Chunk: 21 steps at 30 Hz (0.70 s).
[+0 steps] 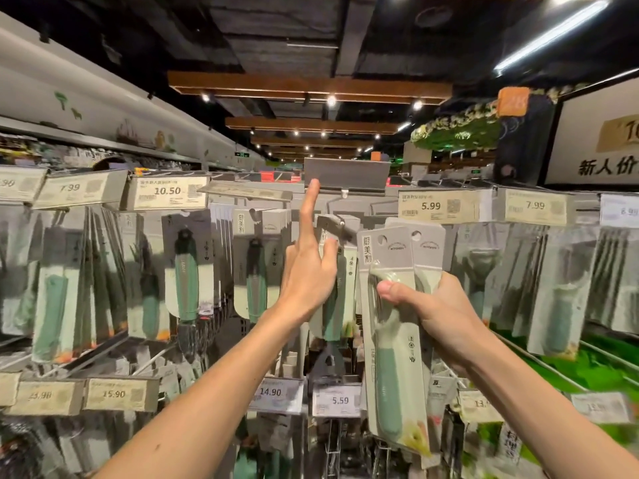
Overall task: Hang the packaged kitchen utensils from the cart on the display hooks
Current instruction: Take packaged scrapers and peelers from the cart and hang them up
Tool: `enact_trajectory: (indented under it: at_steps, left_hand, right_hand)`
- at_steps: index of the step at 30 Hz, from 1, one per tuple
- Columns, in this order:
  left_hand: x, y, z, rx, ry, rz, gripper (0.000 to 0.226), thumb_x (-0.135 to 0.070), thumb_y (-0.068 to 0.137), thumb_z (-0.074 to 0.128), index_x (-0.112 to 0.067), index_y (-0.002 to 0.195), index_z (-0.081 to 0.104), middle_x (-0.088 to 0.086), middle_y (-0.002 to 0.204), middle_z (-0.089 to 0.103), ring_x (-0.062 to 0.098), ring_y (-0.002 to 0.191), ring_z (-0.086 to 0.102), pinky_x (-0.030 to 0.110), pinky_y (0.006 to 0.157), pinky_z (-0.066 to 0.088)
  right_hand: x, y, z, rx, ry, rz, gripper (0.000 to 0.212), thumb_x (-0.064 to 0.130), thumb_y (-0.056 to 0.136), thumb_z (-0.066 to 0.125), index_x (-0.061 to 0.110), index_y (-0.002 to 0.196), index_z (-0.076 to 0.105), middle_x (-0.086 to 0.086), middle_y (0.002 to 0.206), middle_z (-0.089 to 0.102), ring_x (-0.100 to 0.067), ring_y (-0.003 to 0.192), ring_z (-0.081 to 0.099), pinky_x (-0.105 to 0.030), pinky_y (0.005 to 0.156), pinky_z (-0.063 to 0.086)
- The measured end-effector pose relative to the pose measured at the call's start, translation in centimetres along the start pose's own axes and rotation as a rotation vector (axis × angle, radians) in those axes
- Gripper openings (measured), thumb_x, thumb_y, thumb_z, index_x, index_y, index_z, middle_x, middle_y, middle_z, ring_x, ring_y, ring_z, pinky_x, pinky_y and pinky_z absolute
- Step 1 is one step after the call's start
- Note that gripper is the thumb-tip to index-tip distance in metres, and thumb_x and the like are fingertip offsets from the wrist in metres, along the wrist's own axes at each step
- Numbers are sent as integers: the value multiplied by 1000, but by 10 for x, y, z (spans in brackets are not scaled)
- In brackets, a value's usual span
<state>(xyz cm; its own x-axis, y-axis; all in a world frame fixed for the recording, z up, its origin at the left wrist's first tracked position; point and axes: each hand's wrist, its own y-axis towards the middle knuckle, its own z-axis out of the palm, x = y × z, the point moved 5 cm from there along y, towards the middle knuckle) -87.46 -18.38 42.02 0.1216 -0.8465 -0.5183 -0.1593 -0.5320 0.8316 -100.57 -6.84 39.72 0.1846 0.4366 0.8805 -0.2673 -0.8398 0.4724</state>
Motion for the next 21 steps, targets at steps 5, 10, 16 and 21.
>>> enact_trajectory:
  at_steps: [5, 10, 16, 21]
  left_hand:
    - [4, 3, 6, -23, 41, 39, 87, -3, 97, 49, -42, 152, -5, -14, 80, 50, 26, 38, 46, 45, 42, 49]
    - [7, 4, 5, -46, 185, 18, 101, -8, 96, 58, -53, 144, -19, 12, 81, 64, 12, 40, 45, 35, 42, 50]
    - [-15, -11, -10, -11, 378, 18, 100, -23, 93, 67, -41, 154, -11, 13, 98, 62, 15, 73, 55, 29, 74, 46]
    - [-46, -41, -23, 39, 364, 104, 44, -35, 95, 61, -25, 137, 54, -3, 111, 70, 13, 100, 66, 36, 92, 51]
  right_hand:
    - [1, 0, 1, 1, -5, -12, 36, 23, 60, 78, 15, 95, 69, -2, 73, 76, -21, 55, 70, -24, 56, 54]
    - [-6, -1, -1, 0, 1, -7, 40, 26, 58, 77, 14, 95, 70, -6, 74, 76, -21, 57, 70, -27, 59, 55]
    - [-16, -3, -13, -21, 10, 7, 41, 22, 60, 81, 15, 100, 72, -2, 91, 78, -18, 81, 74, -31, 73, 55]
    - [-20, -5, -22, -40, -15, -2, 30, 11, 72, 83, 19, 99, 73, -4, 99, 77, -23, 93, 74, -43, 86, 57]
